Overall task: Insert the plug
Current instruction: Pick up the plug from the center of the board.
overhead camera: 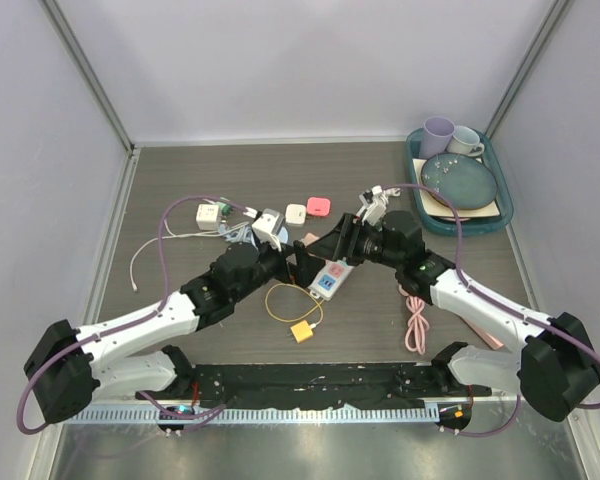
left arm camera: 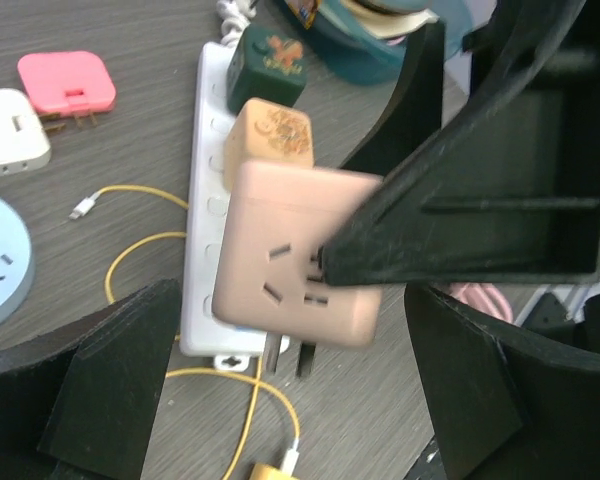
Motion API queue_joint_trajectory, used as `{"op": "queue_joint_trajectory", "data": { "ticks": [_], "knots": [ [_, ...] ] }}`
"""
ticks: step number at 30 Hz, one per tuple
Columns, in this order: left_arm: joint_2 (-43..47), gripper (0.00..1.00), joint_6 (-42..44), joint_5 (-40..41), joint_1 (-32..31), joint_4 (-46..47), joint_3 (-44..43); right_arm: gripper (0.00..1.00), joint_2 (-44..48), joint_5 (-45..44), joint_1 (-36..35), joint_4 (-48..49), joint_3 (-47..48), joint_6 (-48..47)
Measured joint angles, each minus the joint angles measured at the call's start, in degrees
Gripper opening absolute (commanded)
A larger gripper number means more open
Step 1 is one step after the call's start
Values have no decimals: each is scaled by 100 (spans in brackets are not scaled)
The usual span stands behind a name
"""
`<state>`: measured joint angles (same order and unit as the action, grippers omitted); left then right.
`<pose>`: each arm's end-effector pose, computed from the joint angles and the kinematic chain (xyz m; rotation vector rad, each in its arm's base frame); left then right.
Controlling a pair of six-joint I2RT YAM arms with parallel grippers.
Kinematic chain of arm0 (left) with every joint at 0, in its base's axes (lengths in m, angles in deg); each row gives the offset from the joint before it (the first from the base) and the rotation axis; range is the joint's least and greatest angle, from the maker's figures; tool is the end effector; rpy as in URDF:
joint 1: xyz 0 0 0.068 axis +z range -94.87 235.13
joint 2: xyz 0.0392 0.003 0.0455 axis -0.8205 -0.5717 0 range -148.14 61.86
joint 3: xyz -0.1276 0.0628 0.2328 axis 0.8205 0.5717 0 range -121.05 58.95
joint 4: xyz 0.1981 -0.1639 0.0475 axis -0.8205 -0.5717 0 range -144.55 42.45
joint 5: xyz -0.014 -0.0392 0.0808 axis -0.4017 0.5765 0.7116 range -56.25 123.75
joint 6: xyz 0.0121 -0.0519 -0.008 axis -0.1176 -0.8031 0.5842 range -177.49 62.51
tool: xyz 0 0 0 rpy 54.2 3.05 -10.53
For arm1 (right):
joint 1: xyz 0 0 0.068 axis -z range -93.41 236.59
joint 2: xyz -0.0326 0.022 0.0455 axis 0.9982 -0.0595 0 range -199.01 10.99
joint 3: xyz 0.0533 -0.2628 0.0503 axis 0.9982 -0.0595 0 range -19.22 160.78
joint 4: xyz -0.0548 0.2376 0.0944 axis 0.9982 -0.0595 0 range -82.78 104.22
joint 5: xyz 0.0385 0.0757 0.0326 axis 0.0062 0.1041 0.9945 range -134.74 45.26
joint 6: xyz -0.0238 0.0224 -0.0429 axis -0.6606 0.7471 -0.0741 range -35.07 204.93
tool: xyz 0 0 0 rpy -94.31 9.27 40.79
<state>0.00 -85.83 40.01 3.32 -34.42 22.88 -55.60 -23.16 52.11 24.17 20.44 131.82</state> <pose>0.1569 -0.1932 0.2698 0.3022 1.8588 -0.8906 0.2096 0.1598 0.2670 -0.0658 2.0691 1.2856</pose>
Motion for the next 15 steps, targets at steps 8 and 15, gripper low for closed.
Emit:
{"op": "queue_joint_trajectory", "data": {
  "ticks": [8, 15],
  "knots": [
    [-299, 58, -313, -505, 114, 411, -44, 10, 50, 72, -17, 334, -186, 142],
    [-278, 5, -22, -813, 181, 452, -46, 65, 306, 24, -13, 133, -221, 138]
  ]
}}
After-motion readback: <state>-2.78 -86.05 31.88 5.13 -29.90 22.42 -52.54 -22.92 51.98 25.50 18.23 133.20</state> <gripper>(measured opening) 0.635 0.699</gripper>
